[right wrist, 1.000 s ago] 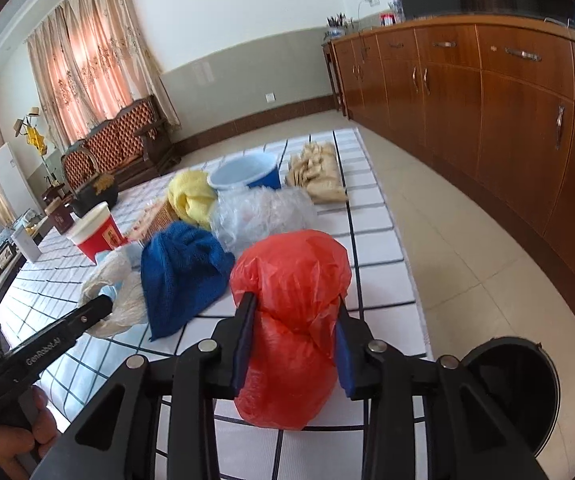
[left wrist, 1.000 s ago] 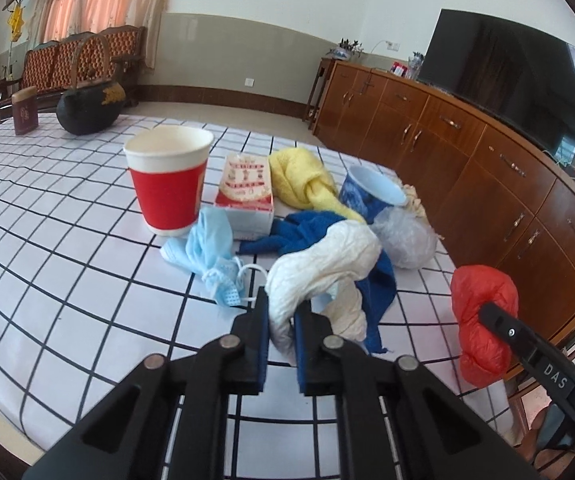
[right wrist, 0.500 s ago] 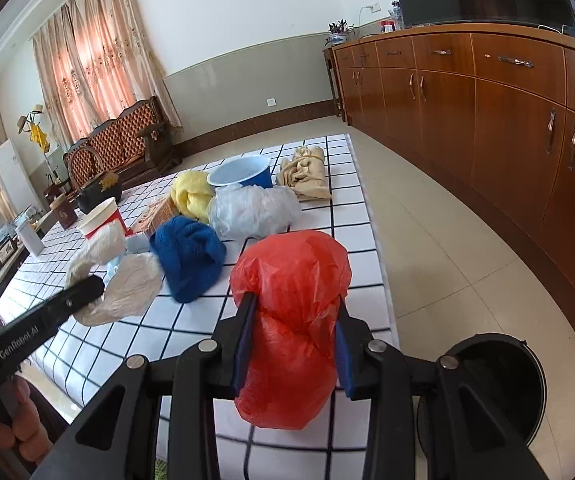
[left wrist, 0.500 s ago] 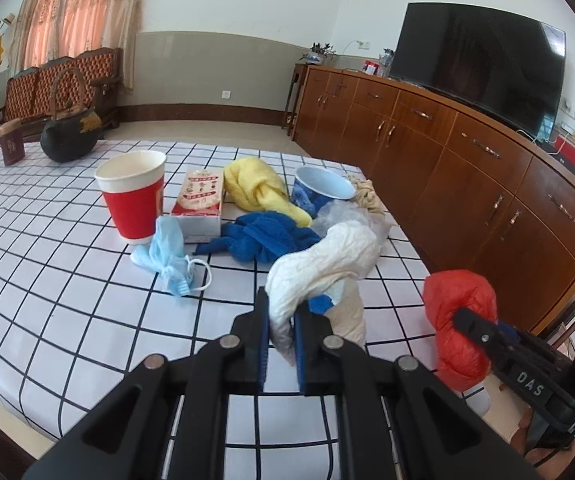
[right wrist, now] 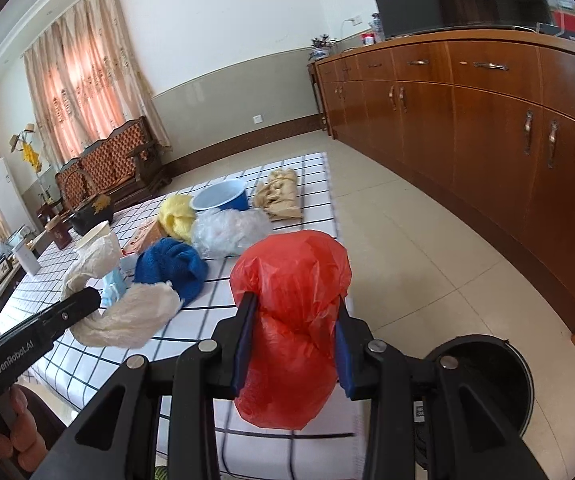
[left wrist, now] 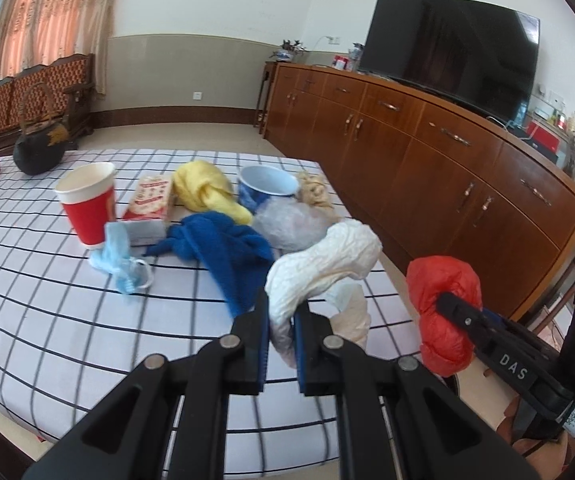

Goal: Collect trash
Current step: 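Carry both bags over the black bin and open both tools to drop them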

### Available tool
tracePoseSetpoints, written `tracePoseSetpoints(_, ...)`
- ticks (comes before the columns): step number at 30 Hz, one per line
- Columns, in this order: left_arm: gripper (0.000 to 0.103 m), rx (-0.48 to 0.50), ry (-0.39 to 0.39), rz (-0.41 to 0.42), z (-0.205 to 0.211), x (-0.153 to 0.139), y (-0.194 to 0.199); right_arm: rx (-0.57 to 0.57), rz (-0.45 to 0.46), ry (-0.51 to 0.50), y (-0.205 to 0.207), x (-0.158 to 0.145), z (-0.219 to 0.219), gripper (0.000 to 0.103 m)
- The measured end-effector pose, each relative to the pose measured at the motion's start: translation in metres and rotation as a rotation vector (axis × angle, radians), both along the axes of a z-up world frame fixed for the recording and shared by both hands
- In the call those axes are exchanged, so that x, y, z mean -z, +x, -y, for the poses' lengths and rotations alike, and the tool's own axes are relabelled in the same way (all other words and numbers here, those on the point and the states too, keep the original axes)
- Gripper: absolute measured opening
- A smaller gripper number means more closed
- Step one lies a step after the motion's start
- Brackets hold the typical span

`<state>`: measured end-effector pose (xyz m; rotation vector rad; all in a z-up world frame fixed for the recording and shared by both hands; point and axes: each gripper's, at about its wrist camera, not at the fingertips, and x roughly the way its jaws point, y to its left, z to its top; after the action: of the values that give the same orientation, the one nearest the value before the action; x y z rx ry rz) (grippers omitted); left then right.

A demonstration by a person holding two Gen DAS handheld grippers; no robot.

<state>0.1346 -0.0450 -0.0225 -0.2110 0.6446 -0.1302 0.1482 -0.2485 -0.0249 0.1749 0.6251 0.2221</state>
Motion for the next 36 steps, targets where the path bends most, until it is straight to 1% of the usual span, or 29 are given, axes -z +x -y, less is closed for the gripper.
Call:
tracePoseSetpoints(4, 0.012, 0.059, -0.006, -0.01, 0.025, 0.0, 0.003, 0.063, -0.007, 0.007, -0.005, 0.003, 0.025, 0.037)
tracePoseSetpoints(10, 0.012, 0.169, -0.006, -0.031, 0.077, 0.005, 0.009, 0.178, -0.025, 0.012, -0.016, 0.01, 0.073, 0.037)
tracePoseSetpoints(17, 0.012, 0.29, 0.005, -0.072, 0.134, 0.017, 0.013, 0.327, -0.104, 0.026, -0.028, 0.032, 0.14, 0.037)
tracePoseSetpoints(20, 0.012, 0.327, 0.023, -0.087, 0.157, 0.025, 0.014, 0.368, -0.146, 0.037, -0.031, 0.042, 0.161, 0.037)
tracePoseSetpoints(26, 0.012, 0.371, 0.076, -0.135, 0.194, 0.05, 0.018, 0.412, -0.239, 0.037, -0.032, 0.062, 0.185, 0.037)
tracePoseSetpoints(30, 0.012, 0.378, 0.112, -0.159, 0.205, 0.063, 0.022, 0.422, -0.28, 0.036, -0.03, 0.072, 0.192, 0.037)
tracePoseSetpoints(34, 0.012, 0.39, 0.167, -0.145, 0.217, 0.07, 0.023, 0.432, -0.309, 0.033, -0.025, 0.079, 0.194, 0.037)
tracePoseSetpoints(36, 0.012, 0.399, 0.167, -0.156, 0.223, 0.073, 0.024, 0.438, -0.331, 0.037, -0.021, 0.086, 0.199, 0.037)
